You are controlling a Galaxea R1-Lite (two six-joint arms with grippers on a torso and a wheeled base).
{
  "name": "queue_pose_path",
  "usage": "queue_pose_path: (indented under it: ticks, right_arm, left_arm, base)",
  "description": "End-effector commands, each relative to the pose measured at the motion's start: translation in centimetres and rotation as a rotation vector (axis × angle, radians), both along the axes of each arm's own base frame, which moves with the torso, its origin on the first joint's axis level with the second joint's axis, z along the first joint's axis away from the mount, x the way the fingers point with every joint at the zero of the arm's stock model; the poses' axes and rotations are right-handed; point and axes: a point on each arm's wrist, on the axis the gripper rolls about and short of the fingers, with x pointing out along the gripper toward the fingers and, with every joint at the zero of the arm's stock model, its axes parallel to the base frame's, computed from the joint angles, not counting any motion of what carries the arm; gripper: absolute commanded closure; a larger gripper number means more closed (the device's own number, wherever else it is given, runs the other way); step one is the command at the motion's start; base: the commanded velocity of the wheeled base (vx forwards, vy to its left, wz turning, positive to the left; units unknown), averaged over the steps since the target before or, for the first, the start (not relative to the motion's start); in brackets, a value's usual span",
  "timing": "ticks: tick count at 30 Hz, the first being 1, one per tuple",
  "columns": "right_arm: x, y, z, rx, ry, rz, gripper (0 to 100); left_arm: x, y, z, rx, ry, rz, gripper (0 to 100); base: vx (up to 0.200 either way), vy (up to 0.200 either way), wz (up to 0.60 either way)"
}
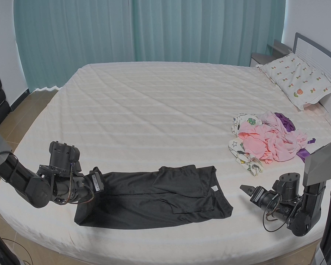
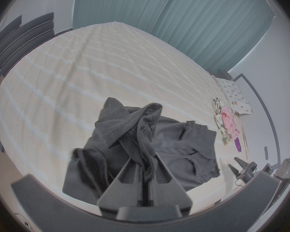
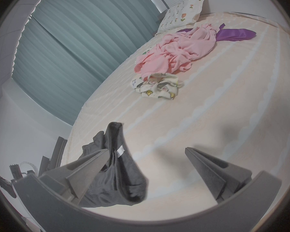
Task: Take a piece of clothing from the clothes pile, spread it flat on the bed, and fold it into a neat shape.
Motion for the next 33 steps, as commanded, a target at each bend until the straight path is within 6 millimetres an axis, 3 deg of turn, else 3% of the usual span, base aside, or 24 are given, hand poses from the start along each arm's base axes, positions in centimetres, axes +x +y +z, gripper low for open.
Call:
queue_pose_path:
  ticks: [1,13,24,33]
  right_arm:
    - [0.0,0.1,0.0,0.003,-0.009,0.002,0]
    - [0.1,0.1,0.0,0.002,-0.009,0.004,0]
    - [0.1,0.2,-0.1,-0.001,-0.005,0.007,0]
    - [0.1,0.2,-0.2,-0.002,-0.005,0.009,0]
  left_arm:
    - [0.2,-2.6,1.9,-0.027,-0.035,-0.03,100]
    - [1.3,-6.9,2.6,-0.071,-0.006,-0.086,100]
    - [3.5,-9.7,0.9,-0.081,0.014,-0.076,100]
    - [4.9,-11.3,-0.5,-0.086,0.018,-0.036,100]
  base:
    - [0.0,-0.2,0.0]
    - [0.0,-0.2,0.0]
    - [0.0,-0.2,0.0]
    - [0.0,0.0,0.0]
